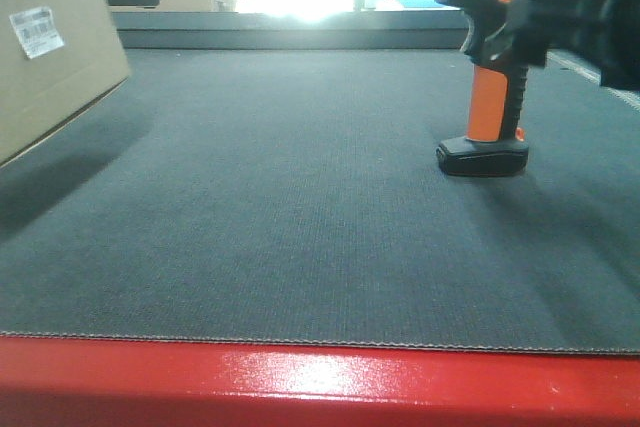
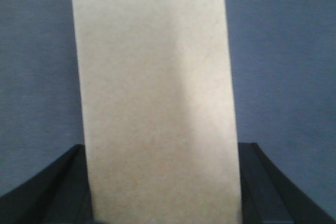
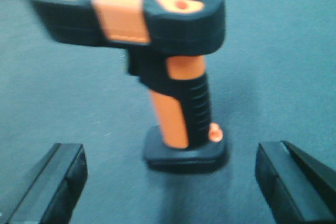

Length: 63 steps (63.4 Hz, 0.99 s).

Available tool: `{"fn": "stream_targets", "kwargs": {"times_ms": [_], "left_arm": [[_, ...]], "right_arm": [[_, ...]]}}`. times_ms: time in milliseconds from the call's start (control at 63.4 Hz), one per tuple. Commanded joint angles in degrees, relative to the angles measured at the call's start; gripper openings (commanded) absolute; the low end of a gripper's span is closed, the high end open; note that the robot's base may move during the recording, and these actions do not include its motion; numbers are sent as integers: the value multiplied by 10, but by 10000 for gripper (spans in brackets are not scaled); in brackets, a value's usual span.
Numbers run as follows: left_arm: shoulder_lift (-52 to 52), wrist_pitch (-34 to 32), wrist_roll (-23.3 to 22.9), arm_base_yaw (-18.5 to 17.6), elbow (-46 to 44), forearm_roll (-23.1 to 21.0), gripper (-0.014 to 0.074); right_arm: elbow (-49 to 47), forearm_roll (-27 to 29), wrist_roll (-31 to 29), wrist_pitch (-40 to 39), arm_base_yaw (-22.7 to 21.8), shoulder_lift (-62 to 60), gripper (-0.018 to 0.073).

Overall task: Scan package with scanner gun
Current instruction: 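Lower the scanner gun onto the table and open the right gripper, then lower the tan box onto the table and release with the left gripper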

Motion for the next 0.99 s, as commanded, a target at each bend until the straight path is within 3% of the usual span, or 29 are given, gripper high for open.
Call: {"fn": "stream_targets", "kwargs": {"times_ms": [0,252,457,662,836,977], "left_arm": [[15,-13,-22,-5,-2,23,-111],[64,-25,-37,-3,-2,23,-111],[83,-33,-37,-3,-2,25,-111],[83,-41,-37,-3,-2,39,-80],[83,-40,-37,-6,-2,41,218],[83,-37,-37,-6,-2,43,496]], "right_arm": [[3,-1,-6,24,-3,-42,464],[3,-56,-6,63,-3,-151,-170],[1,-68,-13,86,-31,-207,-154],[-13,-71,-81,171,-138,-247,-154],[-72,-135,-101,300,-224,-255,-154],[-103,-144,-101,345,-252,-255,-154]]}}
